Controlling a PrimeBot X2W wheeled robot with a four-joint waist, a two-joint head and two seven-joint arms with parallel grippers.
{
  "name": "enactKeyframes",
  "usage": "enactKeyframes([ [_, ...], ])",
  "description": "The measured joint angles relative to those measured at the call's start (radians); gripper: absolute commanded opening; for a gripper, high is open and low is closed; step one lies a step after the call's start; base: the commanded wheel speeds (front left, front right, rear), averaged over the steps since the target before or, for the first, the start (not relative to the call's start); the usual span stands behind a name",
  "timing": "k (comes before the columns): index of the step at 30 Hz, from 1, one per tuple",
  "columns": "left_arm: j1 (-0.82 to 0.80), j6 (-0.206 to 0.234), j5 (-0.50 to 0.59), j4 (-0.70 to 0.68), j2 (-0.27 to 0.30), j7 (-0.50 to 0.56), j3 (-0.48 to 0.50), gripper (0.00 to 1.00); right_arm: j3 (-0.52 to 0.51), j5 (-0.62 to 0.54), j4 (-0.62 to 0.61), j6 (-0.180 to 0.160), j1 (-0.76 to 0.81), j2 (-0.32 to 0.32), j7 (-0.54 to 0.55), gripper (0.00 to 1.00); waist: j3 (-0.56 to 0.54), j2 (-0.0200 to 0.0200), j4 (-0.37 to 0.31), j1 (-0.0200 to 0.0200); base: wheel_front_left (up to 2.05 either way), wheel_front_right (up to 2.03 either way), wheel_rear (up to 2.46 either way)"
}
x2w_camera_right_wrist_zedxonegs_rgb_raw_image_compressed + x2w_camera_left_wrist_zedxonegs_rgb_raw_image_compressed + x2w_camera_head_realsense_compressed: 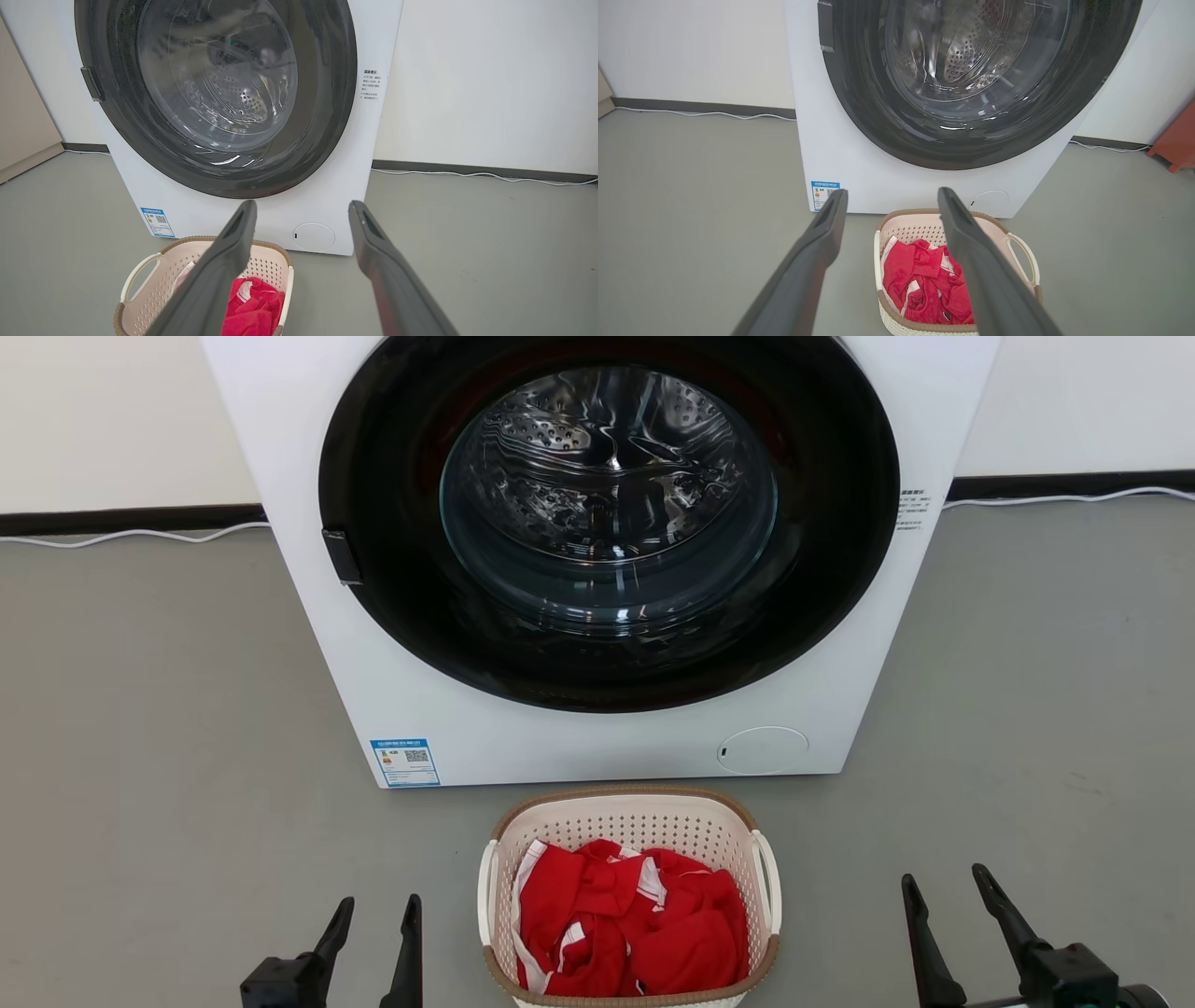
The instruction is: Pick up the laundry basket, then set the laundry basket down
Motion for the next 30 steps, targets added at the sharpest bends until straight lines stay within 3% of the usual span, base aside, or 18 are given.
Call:
enactKeyframes([
  [10,0.000,0.000,0.087,0.004,0.002,-0.023,-0.005,1.00,-0.002,-0.102,-0.001,0.000,0.015,0.000,-0.025,1.00,0.005,0.0000,-0.002,-0.0001,0.00,0.00,0.00],
  [30,0.000,0.000,0.085,0.018,0.002,-0.023,-0.011,1.00,-0.008,-0.089,0.010,0.000,0.014,0.002,-0.025,1.00,0.028,0.0000,-0.008,0.0000,0.00,0.00,0.00],
])
